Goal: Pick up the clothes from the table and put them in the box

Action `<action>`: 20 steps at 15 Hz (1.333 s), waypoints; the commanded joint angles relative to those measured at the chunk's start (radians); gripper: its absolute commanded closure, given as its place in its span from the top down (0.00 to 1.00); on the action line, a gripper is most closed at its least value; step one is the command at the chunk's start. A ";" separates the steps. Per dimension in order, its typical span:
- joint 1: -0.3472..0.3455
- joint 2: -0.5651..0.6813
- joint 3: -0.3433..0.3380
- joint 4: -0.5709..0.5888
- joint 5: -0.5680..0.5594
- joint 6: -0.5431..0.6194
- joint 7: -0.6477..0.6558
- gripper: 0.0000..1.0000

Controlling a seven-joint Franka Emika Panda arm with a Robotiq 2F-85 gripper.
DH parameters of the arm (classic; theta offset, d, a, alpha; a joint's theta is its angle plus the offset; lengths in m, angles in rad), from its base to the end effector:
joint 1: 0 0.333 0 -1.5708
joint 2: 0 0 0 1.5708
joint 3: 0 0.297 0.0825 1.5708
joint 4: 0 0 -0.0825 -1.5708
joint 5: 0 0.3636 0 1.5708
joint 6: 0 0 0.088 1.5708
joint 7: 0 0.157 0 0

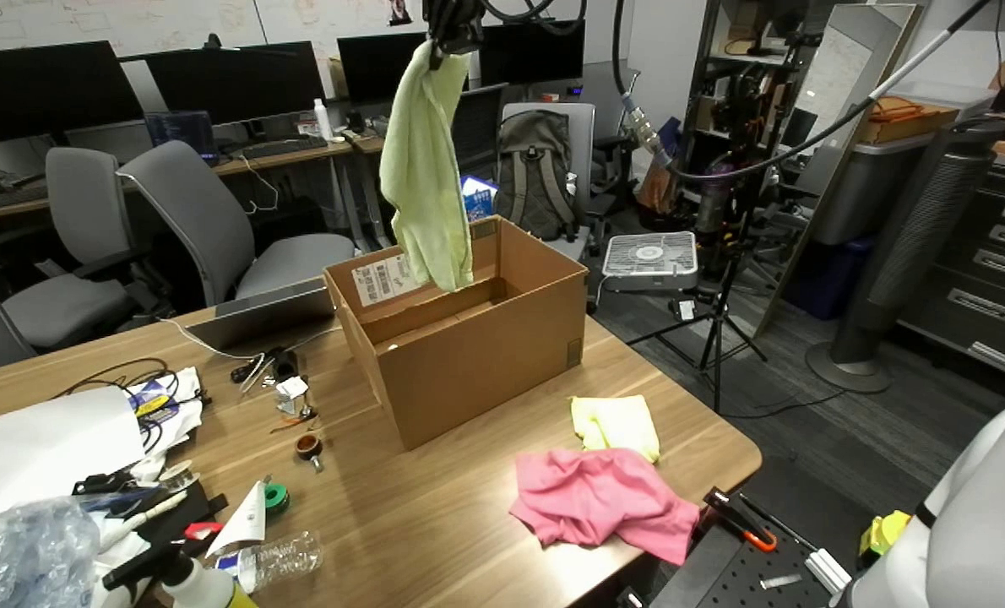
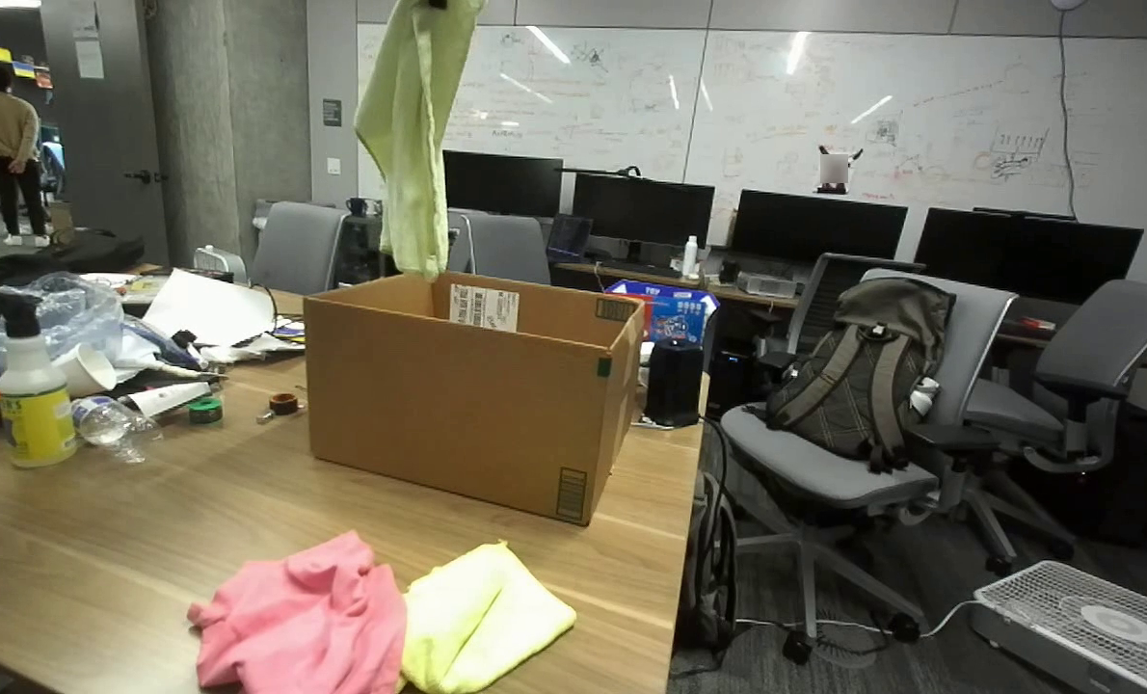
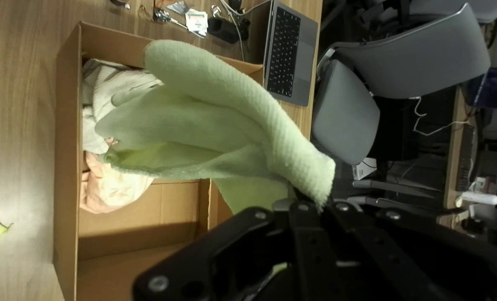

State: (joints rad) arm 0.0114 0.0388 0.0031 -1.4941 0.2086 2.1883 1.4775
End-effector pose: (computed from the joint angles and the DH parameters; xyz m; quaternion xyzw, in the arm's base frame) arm 0.6193 0.0249 0.6536 -0.6809 0.6512 -0.1673 0.2906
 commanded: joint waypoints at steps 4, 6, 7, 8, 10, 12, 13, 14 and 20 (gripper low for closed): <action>-0.083 0.025 -0.072 0.101 0.111 -0.153 -0.162 0.44; -0.100 0.024 -0.085 0.123 0.106 -0.287 -0.256 0.58; -0.108 0.023 -0.091 0.134 0.105 -0.348 -0.293 0.67; -0.116 0.020 -0.098 0.137 0.104 -0.403 -0.339 0.74; -0.069 0.006 -0.053 0.101 0.045 -0.460 -0.324 0.89; -0.065 -0.025 -0.042 0.083 0.010 -0.578 -0.348 1.00; -0.055 -0.044 -0.030 0.048 -0.009 -0.599 -0.375 1.00; -0.047 -0.069 -0.021 0.009 -0.030 -0.620 -0.407 1.00; -0.023 -0.207 0.002 -0.121 -0.080 -0.789 -0.575 1.00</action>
State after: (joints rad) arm -0.0097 -0.0723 0.0064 -1.5150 0.1520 1.4123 0.9888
